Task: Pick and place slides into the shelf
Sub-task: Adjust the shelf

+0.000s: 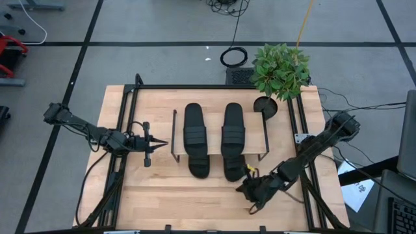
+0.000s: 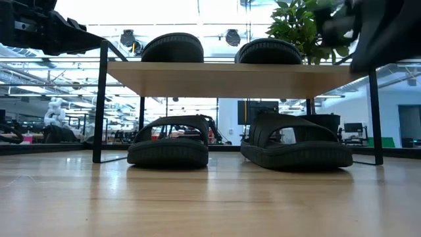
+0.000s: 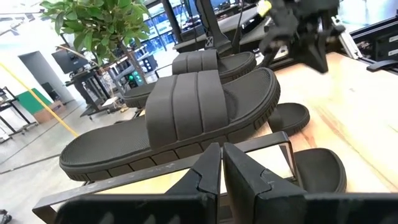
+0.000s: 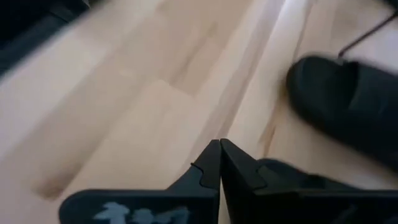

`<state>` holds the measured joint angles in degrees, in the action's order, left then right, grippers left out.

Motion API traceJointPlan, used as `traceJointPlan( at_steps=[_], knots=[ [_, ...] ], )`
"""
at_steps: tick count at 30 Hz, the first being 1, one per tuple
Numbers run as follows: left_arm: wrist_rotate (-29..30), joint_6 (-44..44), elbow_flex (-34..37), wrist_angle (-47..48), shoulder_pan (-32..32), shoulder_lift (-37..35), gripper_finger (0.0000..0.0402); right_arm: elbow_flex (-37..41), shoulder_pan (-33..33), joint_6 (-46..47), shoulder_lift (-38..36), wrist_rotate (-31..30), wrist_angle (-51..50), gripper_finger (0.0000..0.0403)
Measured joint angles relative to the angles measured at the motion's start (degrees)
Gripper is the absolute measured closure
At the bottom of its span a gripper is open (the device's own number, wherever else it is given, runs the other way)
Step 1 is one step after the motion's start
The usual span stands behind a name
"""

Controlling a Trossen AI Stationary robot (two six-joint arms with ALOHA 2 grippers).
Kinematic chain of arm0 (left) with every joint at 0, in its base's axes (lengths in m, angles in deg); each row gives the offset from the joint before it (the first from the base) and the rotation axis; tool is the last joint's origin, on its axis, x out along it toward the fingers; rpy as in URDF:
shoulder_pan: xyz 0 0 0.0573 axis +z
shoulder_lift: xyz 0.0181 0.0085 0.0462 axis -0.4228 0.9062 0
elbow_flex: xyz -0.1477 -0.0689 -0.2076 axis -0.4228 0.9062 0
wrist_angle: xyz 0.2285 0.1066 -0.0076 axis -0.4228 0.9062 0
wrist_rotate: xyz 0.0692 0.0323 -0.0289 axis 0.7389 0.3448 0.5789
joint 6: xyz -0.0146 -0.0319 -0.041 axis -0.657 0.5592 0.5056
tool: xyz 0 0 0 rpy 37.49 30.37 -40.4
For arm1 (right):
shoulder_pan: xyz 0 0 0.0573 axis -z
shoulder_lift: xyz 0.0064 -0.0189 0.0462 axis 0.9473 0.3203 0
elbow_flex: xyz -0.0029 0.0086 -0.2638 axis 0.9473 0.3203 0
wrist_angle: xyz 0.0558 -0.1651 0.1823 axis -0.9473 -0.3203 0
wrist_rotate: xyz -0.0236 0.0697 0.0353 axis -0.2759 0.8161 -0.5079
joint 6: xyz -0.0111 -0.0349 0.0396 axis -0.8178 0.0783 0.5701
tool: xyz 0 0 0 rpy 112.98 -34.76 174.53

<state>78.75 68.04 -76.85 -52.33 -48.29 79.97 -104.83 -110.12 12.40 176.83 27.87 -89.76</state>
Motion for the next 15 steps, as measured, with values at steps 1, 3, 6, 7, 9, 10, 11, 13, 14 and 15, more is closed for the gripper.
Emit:
traceJointPlan(
  at_steps=[1,3,6,7,9,10,11,13,14,15],
  knots=[
    [0.00,-0.15,0.00,-0.16,0.01,0.01,0.0376,0.00,-0.29,-0.61,-1.62,-0.25,-0.39,0.0403],
    [0.00,-0.28,0.00,-0.73,0.00,0.01,0.0376,0.00,-0.89,-1.33,-5.29,-1.93,-1.94,0.0403],
    [0.00,-1.08,0.00,-1.92,0.01,0.01,0.0376,-0.02,-1.78,-1.36,-11.07,-5.91,-6.11,0.0403],
    [0.00,-1.48,0.00,-2.19,0.01,-0.01,0.0376,-0.02,-2.16,-1.35,-12.94,-6.87,-7.72,0.0403],
    [0.00,-1.91,0.00,-2.82,0.00,0.01,0.0376,-0.02,-2.81,-1.36,-16.58,-7.89,-9.92,0.0403],
    [0.00,-2.02,0.00,-3.17,0.00,0.00,0.0376,-0.02,-2.98,-1.36,-18.24,-7.89,-10.86,0.0403],
    [0.00,-2.07,0.00,-3.48,0.00,-0.01,0.0376,-0.02,-3.11,-1.37,-19.82,-7.89,-11.77,0.0403],
    [0.00,-2.46,0.00,-3.62,-0.01,-0.01,0.0376,-0.02,-3.31,-1.35,-22.64,-8.61,-13.67,0.0403],
    [-0.02,-2.55,0.00,-3.58,0.01,0.01,0.0376,-0.02,-3.31,-1.37,-23.83,-9.84,-14.92,0.0403],
    [0.00,-2.53,0.00,-3.48,-0.01,-0.01,0.0376,0.11,-3.31,-1.39,-25.03,-11.27,-15.80,0.0403]
  ],
)
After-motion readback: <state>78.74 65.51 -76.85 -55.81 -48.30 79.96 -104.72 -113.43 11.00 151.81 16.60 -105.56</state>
